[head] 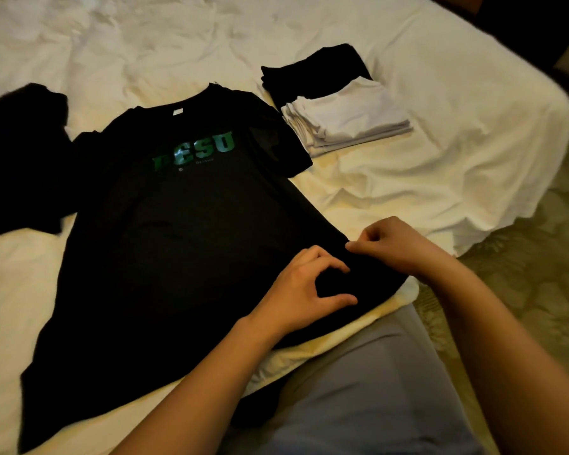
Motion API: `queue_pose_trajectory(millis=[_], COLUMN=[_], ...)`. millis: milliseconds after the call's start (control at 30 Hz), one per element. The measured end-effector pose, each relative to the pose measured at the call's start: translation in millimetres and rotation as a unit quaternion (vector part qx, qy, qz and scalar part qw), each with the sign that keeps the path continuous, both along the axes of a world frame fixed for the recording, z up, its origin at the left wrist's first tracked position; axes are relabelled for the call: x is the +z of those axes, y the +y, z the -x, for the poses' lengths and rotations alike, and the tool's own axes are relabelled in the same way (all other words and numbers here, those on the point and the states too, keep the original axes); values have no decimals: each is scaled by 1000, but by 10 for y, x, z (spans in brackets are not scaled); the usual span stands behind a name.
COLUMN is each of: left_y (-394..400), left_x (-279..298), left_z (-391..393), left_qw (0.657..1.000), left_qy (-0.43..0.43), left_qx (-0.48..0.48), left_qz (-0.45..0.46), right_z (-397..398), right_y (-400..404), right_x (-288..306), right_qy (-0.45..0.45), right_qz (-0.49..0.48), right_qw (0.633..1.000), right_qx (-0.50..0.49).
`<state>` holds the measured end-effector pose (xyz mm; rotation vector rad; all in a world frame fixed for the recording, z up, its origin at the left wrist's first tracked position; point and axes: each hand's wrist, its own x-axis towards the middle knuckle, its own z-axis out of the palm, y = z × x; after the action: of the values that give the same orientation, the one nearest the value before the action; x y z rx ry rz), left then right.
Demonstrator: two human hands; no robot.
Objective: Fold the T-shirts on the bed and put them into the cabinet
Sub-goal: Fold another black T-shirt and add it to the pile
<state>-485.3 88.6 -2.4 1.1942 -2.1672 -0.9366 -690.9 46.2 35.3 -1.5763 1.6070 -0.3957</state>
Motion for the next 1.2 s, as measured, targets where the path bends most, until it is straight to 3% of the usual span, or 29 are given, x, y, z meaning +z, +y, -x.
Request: queue_pose_trajectory(millis=[133,267,400,600,867,1000,1067,1200], left_y=[-43,-73,-100,-287,-809,-1185,-1429,-1860], left_x=[3,-13,7,82,222,300,358,386], left_z=[-6,-30,-5,-47,-247,-270,-272,-253], left_qw=[1000,1000,1000,995,988,984,983,970], left_qy=[6,6,8,3,-7,-5,-24,-137], left_qx=[3,-3,1,87,153,164,163,160], left_qz=[-10,-23,-6,54,16,64,76,124], right_z=[106,136,25,-222,-496,-608,-625,-605], right_y=[37,79,98,-48,-599,-958,-1154,-1527], right_x=[-55,-117,-80,-51,-88,-73,-3,-3], right_qy=[-74,9,100,43,-39,-28,-58,-35], right_qz=[48,14,106,206,172,208,163,56], right_qw=[988,997,985,977,983,971,974,993], right_qx=[-123,-79,-90,-45,-48,-112,-144,-96])
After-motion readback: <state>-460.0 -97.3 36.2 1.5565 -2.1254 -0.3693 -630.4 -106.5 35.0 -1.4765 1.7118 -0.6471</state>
